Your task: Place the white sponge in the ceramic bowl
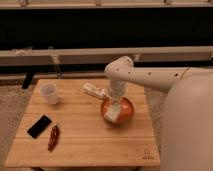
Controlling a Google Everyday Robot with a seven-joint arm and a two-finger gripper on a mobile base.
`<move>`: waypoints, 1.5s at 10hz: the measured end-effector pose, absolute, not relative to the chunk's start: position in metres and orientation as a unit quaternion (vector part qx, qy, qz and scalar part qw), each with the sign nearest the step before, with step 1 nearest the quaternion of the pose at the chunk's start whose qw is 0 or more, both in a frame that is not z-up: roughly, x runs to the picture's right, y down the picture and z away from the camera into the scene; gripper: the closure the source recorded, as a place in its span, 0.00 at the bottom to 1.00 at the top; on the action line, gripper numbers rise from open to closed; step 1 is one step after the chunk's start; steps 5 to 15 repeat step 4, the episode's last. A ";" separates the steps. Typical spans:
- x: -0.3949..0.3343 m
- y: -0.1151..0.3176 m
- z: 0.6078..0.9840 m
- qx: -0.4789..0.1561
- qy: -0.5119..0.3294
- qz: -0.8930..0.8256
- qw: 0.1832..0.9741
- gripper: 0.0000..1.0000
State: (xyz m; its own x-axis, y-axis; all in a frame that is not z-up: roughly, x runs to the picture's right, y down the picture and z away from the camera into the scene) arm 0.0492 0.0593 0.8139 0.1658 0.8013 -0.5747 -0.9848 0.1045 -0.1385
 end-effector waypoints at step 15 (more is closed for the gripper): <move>0.057 0.058 0.817 -0.255 0.181 0.621 0.718 0.68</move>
